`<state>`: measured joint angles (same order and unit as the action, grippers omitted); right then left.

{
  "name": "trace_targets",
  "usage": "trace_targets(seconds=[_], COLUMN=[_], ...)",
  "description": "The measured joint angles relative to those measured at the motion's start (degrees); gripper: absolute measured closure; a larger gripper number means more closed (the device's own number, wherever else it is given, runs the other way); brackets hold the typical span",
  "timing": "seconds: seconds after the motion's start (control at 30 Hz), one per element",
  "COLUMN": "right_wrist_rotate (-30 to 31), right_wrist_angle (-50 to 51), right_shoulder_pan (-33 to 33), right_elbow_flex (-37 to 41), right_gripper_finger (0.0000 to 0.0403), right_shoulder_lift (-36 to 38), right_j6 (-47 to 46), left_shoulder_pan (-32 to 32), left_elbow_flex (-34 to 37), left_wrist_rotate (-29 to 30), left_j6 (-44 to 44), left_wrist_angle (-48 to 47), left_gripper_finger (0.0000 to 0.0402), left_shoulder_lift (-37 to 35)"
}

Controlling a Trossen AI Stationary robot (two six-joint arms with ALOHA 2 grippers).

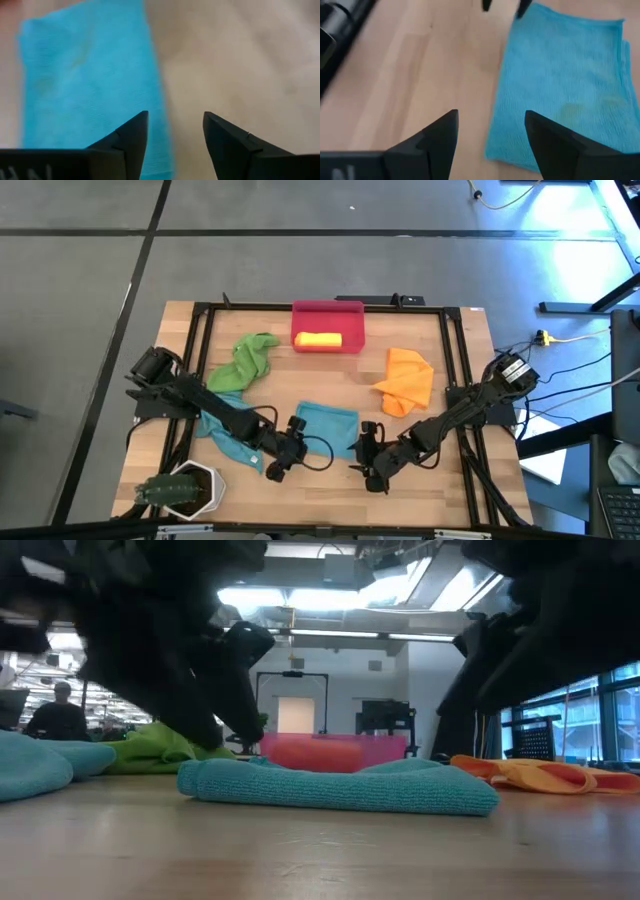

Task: Roll microfiber towels into tight, uniform cylinder then place into a basket
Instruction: Roll the left blue microfiber cloth

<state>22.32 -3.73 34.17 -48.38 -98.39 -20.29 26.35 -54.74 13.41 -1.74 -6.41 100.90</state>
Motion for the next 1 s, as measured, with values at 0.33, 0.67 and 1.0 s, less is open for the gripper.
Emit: trace_targets(seconds=[0.33,0.67,1.0], right_wrist_rotate=[0.7,8.1,8.5], right_wrist_angle=[2.4,3.4,3.1], right_shoulder_pan=[0.0,2.3,2.3], right_elbow_flex=[-0.9,-4.2,-4.3], right_gripper_finger=[0.0171,0.0171,0.0171], right_shoulder_lift=[-5.4,-7.2,-11.0], right_j6=[2.0,9.9,7.2], left_shoulder_pan=[1.5,3.4,3.4], left_elbow_flex=[0.0,0.0,-0.2], left_wrist_rotate=[4.7,8.8,10.5], left_j6=[-6.4,-6.5,-6.6], left_wrist_angle=[-4.6,-4.9,-4.0], left_gripper_finger=[0.0214,0.0216,0.0217], left_shoulder_lift=[1.9,2.5,5.5])
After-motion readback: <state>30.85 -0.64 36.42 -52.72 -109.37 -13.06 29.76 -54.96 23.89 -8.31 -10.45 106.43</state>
